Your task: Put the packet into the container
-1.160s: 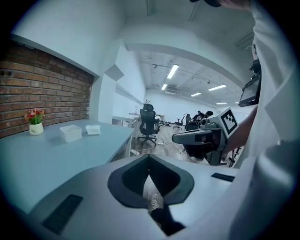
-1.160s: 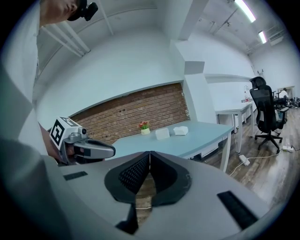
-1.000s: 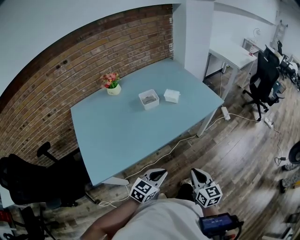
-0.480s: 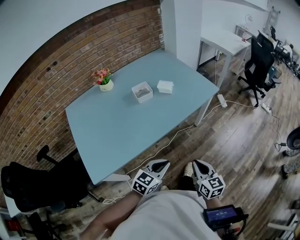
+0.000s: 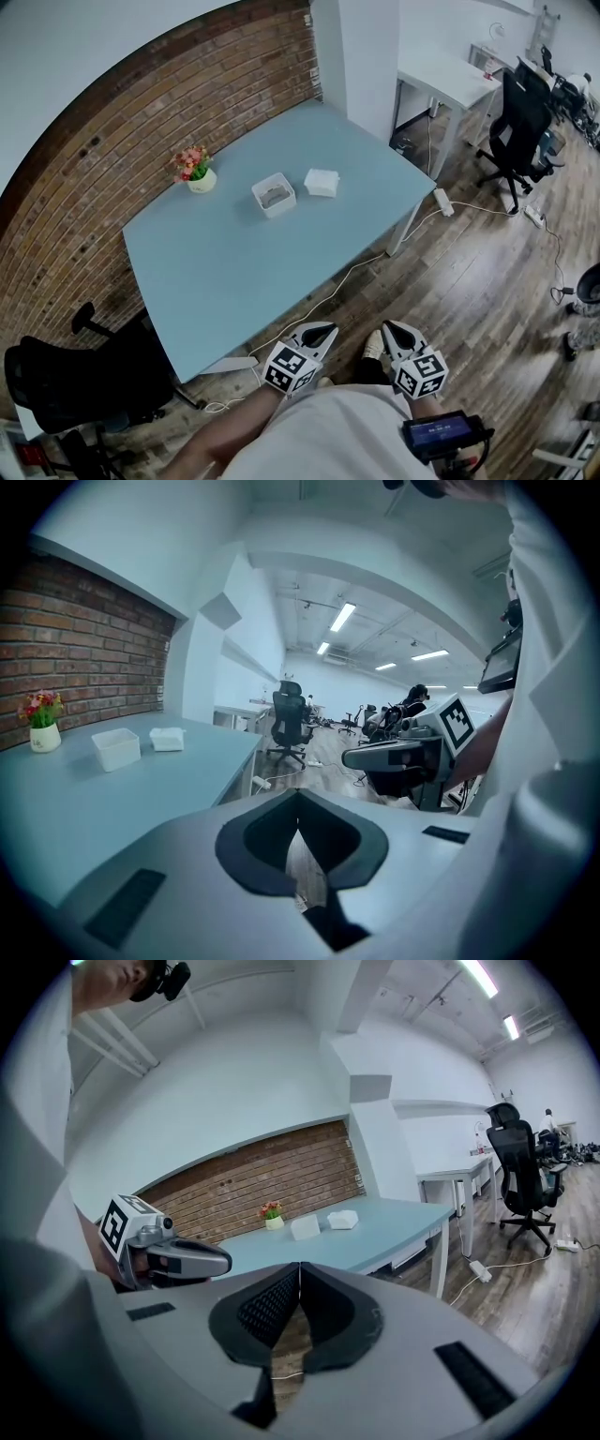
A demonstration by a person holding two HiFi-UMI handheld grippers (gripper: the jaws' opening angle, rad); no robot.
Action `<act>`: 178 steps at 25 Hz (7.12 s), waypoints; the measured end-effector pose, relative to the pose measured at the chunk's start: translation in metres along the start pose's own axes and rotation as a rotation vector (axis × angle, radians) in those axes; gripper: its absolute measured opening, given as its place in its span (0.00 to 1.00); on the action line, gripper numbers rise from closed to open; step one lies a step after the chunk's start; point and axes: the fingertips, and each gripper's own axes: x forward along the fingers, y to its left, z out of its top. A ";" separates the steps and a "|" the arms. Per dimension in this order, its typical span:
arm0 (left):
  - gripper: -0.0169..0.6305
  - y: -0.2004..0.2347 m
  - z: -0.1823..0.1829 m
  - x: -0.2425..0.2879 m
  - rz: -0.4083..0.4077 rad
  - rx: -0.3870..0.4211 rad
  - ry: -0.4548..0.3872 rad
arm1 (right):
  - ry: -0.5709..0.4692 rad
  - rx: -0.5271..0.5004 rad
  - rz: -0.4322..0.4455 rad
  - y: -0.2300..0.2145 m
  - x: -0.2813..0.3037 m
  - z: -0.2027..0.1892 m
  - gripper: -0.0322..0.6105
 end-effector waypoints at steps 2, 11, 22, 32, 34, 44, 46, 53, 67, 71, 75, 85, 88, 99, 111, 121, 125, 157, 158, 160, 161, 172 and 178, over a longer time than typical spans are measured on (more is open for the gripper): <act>0.04 0.005 0.005 0.011 0.005 -0.008 0.004 | 0.007 0.001 0.009 -0.010 0.008 0.006 0.07; 0.04 0.030 0.028 0.064 0.020 -0.036 0.031 | 0.035 0.004 0.042 -0.064 0.044 0.032 0.07; 0.04 0.056 0.066 0.124 0.077 -0.050 0.049 | 0.050 0.000 0.135 -0.116 0.087 0.068 0.07; 0.04 0.070 0.088 0.151 0.139 -0.060 0.068 | 0.067 -0.006 0.203 -0.147 0.110 0.088 0.07; 0.04 0.074 0.092 0.153 0.144 -0.042 0.073 | 0.064 -0.001 0.210 -0.151 0.116 0.092 0.07; 0.04 0.097 0.101 0.163 0.143 -0.012 0.077 | 0.115 0.013 0.232 -0.146 0.138 0.085 0.07; 0.04 0.104 0.101 0.164 0.140 -0.014 0.076 | 0.118 0.002 0.236 -0.144 0.147 0.089 0.07; 0.04 0.127 0.103 0.164 0.132 -0.039 0.057 | 0.135 -0.042 0.239 -0.141 0.172 0.101 0.07; 0.04 0.170 0.099 0.151 0.093 -0.044 0.046 | 0.124 -0.056 0.176 -0.130 0.211 0.120 0.07; 0.04 0.181 0.093 0.142 0.086 -0.052 0.044 | 0.127 -0.055 0.159 -0.122 0.218 0.119 0.07; 0.04 0.199 0.089 0.136 0.103 -0.063 0.037 | 0.150 -0.051 0.147 -0.124 0.230 0.115 0.07; 0.04 0.241 0.090 0.145 0.192 -0.121 0.050 | 0.199 -0.066 0.240 -0.130 0.276 0.127 0.07; 0.04 0.250 0.098 0.155 0.212 -0.126 0.053 | 0.212 -0.077 0.275 -0.139 0.292 0.135 0.07; 0.04 0.298 0.100 0.198 0.302 0.031 0.251 | 0.257 -0.051 0.368 -0.167 0.338 0.144 0.07; 0.05 0.340 0.088 0.221 0.222 0.602 0.609 | 0.280 0.029 0.405 -0.185 0.351 0.131 0.07; 0.23 0.363 0.093 0.230 0.048 0.821 0.773 | 0.267 0.068 0.452 -0.183 0.350 0.124 0.07; 0.50 0.370 0.085 0.232 -0.098 0.897 0.868 | 0.258 0.073 0.446 -0.191 0.352 0.127 0.07; 0.63 0.416 0.067 0.260 -0.442 0.812 1.198 | 0.227 0.180 0.319 -0.247 0.347 0.121 0.07; 0.63 0.415 0.067 0.259 -0.442 0.812 1.196 | 0.229 0.179 0.319 -0.246 0.347 0.120 0.07; 0.62 0.414 0.067 0.259 -0.440 0.807 1.194 | 0.231 0.178 0.321 -0.245 0.347 0.120 0.07; 0.62 0.412 0.067 0.259 -0.437 0.799 1.194 | 0.232 0.176 0.322 -0.245 0.346 0.119 0.07; 0.54 0.401 0.082 0.258 -0.352 0.747 1.121 | 0.235 0.151 0.363 -0.234 0.354 0.122 0.07; 0.53 0.388 0.094 0.258 -0.290 0.663 1.050 | 0.254 0.110 0.413 -0.222 0.358 0.126 0.07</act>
